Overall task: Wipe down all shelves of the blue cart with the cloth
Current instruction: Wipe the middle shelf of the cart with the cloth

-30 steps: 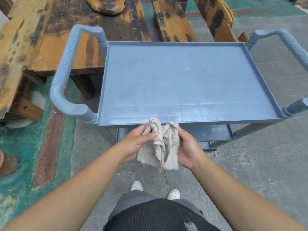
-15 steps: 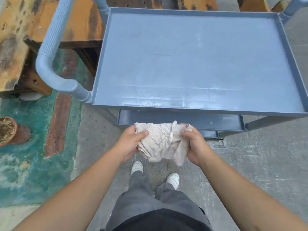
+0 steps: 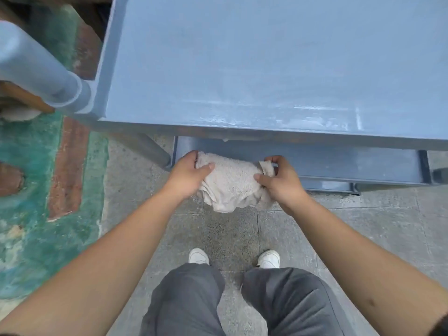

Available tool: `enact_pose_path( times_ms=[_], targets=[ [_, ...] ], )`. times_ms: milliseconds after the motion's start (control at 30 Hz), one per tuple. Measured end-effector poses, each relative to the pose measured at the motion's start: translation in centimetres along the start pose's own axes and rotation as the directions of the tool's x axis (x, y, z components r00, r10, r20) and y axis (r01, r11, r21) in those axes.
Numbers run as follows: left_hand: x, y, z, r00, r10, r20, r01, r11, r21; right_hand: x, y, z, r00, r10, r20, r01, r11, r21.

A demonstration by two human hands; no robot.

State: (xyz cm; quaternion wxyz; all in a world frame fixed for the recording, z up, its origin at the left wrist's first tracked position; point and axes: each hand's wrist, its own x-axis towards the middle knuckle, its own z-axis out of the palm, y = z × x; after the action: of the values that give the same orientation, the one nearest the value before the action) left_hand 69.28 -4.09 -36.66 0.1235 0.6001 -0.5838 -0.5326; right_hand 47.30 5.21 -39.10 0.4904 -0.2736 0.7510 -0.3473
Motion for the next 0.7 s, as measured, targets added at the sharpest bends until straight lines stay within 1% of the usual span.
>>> enact_pose_path(
  times_ms=[100,233,300,333,367,400,433,467,500,533,600,633,667,700],
  targets=[
    [4.5,-2.5,-0.4,0.996,0.049,-0.079,-0.041,0.993,0.107,4.1,0.7,2.4,0.998,-0.048,-0.036,0.048,0.999,-0.018],
    [9.8,-4.9,-1.1,0.983,0.099,-0.157,-0.062,0.973,0.223,9.6,1.3,5.8,0.987,-0.153,-0.041,0.144,0.976,-0.164],
    [12.1,-6.1,-1.1,0.970,0.146,-0.194,-0.100,0.968,0.231,12.1,1.6,7.1,0.964,-0.260,-0.057,0.236,0.934,-0.267],
    [13.2,-6.7,-1.0,0.963,0.172,-0.208,-0.116,0.960,0.255,13.1,1.8,7.6,0.937,-0.344,-0.055,0.300,0.878,-0.373],
    [14.2,-7.4,-0.8,0.954,0.205,-0.219,-0.136,0.946,0.294,14.0,2.2,8.0,0.892,-0.450,-0.030,0.372,0.771,-0.516],
    [15.0,-7.8,-0.6,0.942,0.252,-0.224,-0.164,0.923,0.349,14.7,2.6,8.3,0.828,-0.561,0.020,0.430,0.611,-0.664],
    [15.7,-8.2,-0.3,0.924,0.311,-0.225,-0.201,0.891,0.407,15.3,3.1,8.5,0.753,-0.654,0.075,0.458,0.439,-0.773],
    [16.2,-8.6,0.2,0.896,0.379,-0.232,-0.244,0.856,0.456,15.8,3.6,8.7,0.681,-0.725,0.104,0.466,0.320,-0.825],
    [16.7,-8.9,0.7,0.861,0.446,-0.246,-0.285,0.822,0.493,16.3,4.0,9.0,0.619,-0.779,0.098,0.469,0.267,-0.842],
    [17.1,-9.2,1.3,0.819,0.511,-0.262,-0.326,0.790,0.519,16.8,4.3,9.2,0.564,-0.822,0.081,0.475,0.243,-0.846],
    [17.6,-10.1,2.1,0.737,0.599,-0.312,-0.384,0.752,0.537,17.6,4.8,9.7,0.478,-0.873,0.097,0.491,0.174,-0.854],
    [17.7,-10.5,2.3,0.715,0.609,-0.344,-0.394,0.757,0.521,17.9,4.9,9.7,0.447,-0.886,0.122,0.503,0.136,-0.854],
    [17.8,-10.7,2.3,0.709,0.602,-0.367,-0.398,0.771,0.496,18.1,4.8,9.6,0.425,-0.893,0.147,0.515,0.105,-0.851],
    [17.7,-10.7,2.3,0.720,0.587,-0.370,-0.395,0.786,0.477,18.1,4.7,9.4,0.408,-0.896,0.178,0.529,0.073,-0.845]
  ],
)
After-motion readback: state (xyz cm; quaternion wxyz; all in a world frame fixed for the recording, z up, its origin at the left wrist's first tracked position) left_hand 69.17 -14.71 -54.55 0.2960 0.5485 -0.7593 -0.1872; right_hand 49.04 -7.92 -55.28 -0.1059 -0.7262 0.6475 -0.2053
